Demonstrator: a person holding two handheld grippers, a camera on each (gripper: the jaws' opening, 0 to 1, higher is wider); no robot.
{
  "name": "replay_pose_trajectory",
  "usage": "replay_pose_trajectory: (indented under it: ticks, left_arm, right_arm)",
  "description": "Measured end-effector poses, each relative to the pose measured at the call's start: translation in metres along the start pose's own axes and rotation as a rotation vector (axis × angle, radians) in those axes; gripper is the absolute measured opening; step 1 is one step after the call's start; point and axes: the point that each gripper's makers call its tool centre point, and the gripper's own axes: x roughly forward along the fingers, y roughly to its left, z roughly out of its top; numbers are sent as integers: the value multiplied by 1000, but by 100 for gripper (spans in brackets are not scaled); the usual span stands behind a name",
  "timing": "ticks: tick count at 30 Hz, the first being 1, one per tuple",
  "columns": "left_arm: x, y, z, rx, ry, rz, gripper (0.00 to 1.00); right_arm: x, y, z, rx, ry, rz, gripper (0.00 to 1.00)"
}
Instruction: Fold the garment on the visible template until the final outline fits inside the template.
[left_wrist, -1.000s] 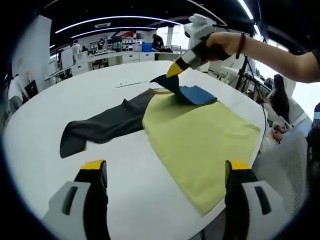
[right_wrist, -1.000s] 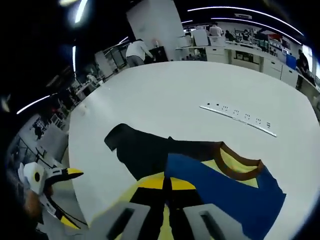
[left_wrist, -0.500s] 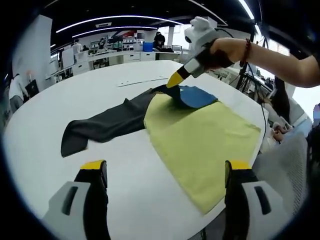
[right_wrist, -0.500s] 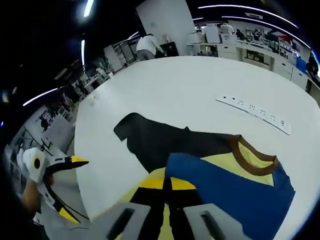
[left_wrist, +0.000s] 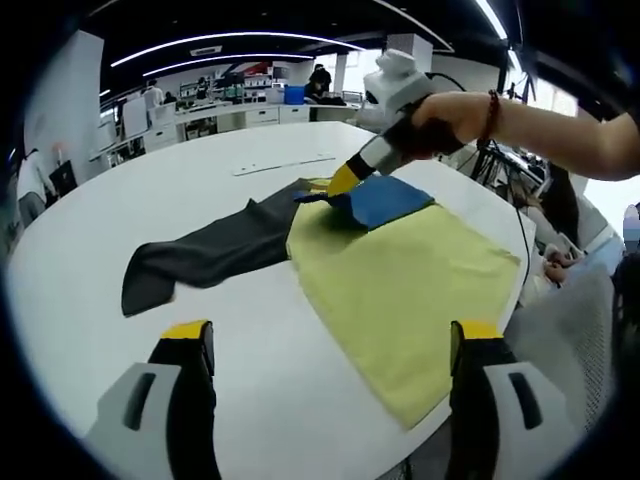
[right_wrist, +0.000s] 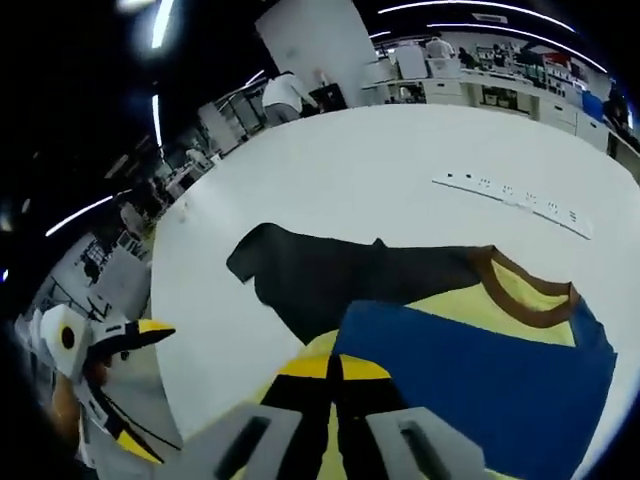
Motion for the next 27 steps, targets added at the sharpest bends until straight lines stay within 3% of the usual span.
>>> replay_pose_trajectory:
  ticks: [3,7,10,14,17,23,27]
  left_arm:
    - [0,-1,0,1,-3,-3,96]
    - [-2,0,0,-1,-7,0,96]
    - [-5,2,-2,-6,-11,8,97]
    - [-6,6,-2,-10,-14,19,98]
    - [-7,8,-1,-10,-17,23,98]
    - [-8,11,2,-8,-24,33,99]
    - [-8,13,5,-17,-41,34,99]
  right_arm:
    - [8,5,-6,51,0,18,0]
    - [11,7,-11,39,1,8,4]
    - [10,4,-11,25,-7,-12,15]
    - [3,-8,-8,-31,-30,-74,42]
    - [-1,-17,-5,-49,-49,-105,57]
    - [-15,-37,-9,-68,-51,-163,76]
    - [-26,-46,-10,-82,-64,-182,82]
